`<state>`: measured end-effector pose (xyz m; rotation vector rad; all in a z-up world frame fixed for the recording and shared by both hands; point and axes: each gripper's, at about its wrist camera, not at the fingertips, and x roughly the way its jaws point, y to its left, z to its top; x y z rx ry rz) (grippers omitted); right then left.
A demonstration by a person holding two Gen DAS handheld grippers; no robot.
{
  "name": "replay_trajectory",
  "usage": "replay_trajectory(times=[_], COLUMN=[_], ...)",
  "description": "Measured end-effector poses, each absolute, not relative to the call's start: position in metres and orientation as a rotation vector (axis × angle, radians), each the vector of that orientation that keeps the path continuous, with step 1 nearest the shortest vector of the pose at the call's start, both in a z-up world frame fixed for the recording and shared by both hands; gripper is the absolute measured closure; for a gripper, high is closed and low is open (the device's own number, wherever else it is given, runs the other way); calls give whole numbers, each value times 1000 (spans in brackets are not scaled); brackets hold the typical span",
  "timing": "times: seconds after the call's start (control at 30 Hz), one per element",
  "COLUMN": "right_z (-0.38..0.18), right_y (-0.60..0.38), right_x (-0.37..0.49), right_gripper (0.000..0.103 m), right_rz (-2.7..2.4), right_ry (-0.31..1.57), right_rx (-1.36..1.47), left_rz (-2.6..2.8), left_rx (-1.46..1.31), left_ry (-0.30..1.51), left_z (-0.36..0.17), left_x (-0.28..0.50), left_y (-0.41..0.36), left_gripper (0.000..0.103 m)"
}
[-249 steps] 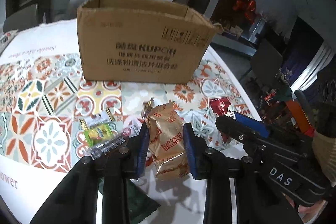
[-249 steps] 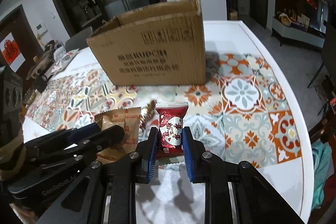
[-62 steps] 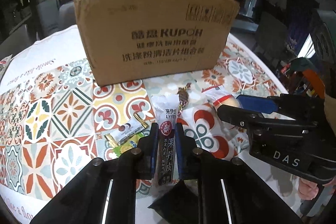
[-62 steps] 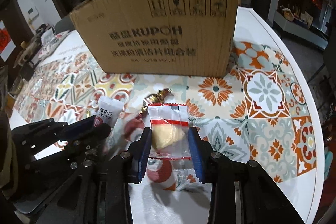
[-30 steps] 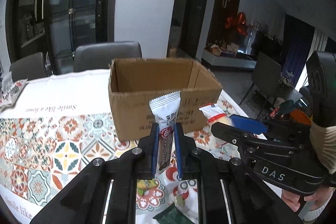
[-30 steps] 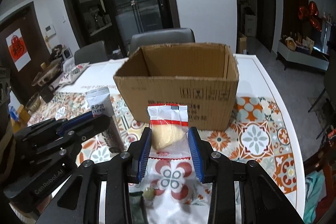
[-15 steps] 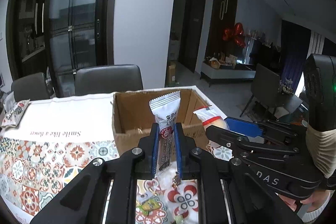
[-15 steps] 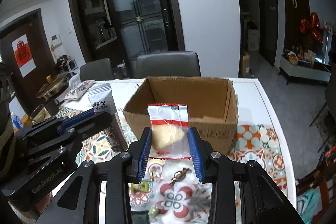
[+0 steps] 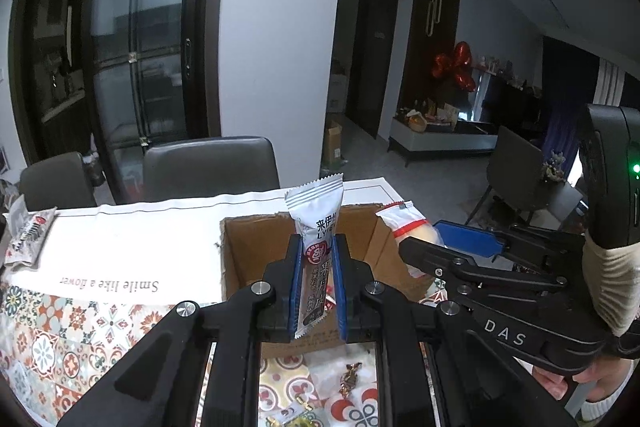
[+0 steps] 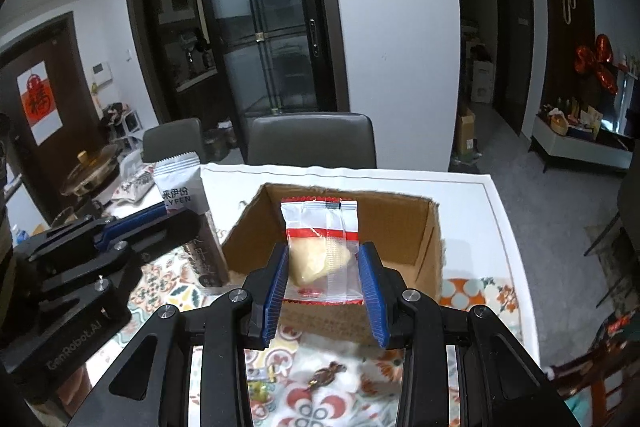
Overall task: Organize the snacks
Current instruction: 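Carry both snacks over the cardboard box and open both tools to drop them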
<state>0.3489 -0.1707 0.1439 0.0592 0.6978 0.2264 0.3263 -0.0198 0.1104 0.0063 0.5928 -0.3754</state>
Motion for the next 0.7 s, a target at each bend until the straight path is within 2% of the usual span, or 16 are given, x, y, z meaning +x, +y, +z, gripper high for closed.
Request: replay_trajectory(times=[0.57,0.6,0.67,0.7], right_z=[119,117,115,114], right_y=[-180,-182,-182,-182], right_x=[405,407,410,410], right_gripper=[66,66,63,58], right_rz=[197,192,162,144], right_ry=[795,797,789,786], right_rx=[44,46,39,33], left_rz=[-305,-290,-260,-252], left_rx=[34,44,58,52], left_ry=[726,725,722,719], left_z=[83,82,82,82], left_x=[395,398,397,395], left_y=[-36,-36,-36,-34], left_gripper=[87,85,63,60])
